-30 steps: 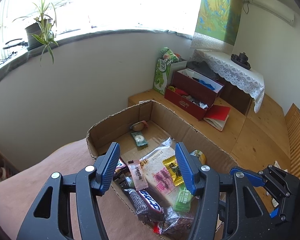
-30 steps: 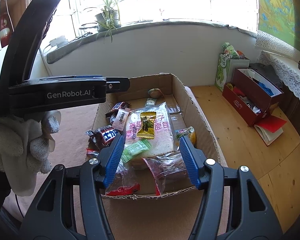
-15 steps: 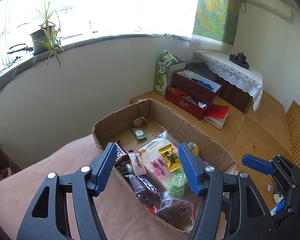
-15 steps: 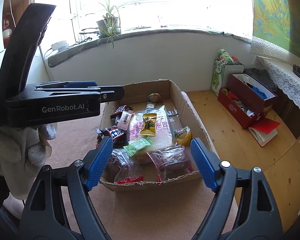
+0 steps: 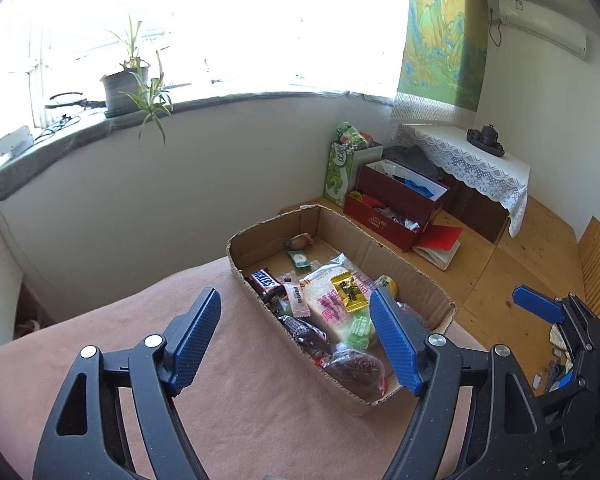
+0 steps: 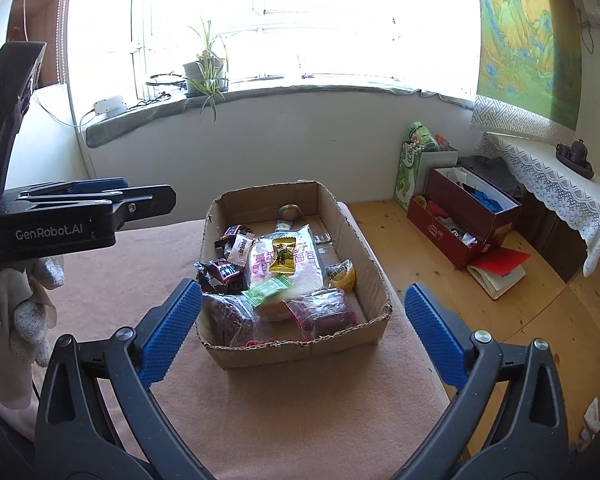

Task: Organize snacks

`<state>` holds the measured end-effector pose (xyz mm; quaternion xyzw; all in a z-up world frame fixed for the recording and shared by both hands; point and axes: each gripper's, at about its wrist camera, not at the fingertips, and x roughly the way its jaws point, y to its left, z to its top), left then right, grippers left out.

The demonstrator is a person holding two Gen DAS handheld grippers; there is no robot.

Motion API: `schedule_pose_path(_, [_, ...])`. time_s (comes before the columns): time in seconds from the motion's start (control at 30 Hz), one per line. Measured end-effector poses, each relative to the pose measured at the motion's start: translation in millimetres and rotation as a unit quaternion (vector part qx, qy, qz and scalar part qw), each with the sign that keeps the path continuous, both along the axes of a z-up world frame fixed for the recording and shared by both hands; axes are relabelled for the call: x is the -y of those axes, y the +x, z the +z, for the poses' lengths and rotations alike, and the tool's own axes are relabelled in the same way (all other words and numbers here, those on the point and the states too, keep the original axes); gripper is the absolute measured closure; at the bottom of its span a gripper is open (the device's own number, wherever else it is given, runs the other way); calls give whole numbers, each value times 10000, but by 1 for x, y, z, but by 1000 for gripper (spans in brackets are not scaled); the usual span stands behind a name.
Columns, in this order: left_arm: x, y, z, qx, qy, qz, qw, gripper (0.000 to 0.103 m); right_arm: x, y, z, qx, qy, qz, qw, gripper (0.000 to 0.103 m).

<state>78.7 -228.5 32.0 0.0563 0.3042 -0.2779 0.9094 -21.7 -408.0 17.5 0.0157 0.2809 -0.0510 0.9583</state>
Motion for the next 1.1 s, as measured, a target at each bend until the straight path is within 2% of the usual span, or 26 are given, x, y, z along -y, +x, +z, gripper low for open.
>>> schedule_pose_path(0.3, [-33, -40, -2, 155, -110, 214, 9996, 23, -24, -16, 0, 41, -253, 0, 9997, 0])
schedule_pose_path(0.63, [-61, -73, -8, 343, -85, 457, 9983, 23, -38, -31, 5, 157, -196, 59, 9997, 0])
schedule_pose_path(1.1, [-67, -82, -7, 424, -139, 517, 9977, 22, -45, -34, 8, 232, -225, 20, 9995, 0])
